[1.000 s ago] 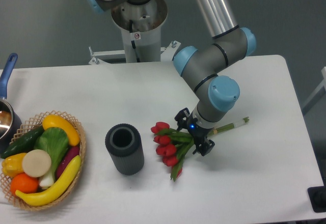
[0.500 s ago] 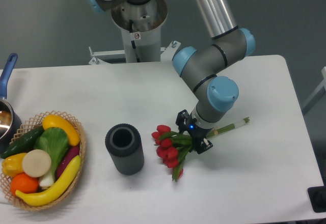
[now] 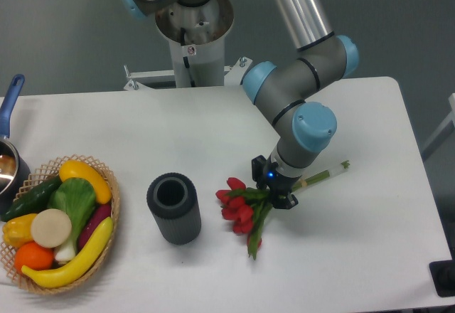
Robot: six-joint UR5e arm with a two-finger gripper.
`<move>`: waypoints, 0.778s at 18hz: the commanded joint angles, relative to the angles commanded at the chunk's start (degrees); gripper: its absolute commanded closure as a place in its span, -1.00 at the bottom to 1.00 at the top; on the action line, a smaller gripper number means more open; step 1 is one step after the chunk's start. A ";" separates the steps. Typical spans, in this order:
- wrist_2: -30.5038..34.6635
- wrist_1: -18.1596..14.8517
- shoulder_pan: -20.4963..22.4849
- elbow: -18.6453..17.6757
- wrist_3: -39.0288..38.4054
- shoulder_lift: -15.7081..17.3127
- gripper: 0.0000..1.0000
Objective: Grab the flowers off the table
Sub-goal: 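Lift the red tulip bunch up off the table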
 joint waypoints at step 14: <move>-35.66 0.09 5.10 5.45 -8.16 6.07 0.35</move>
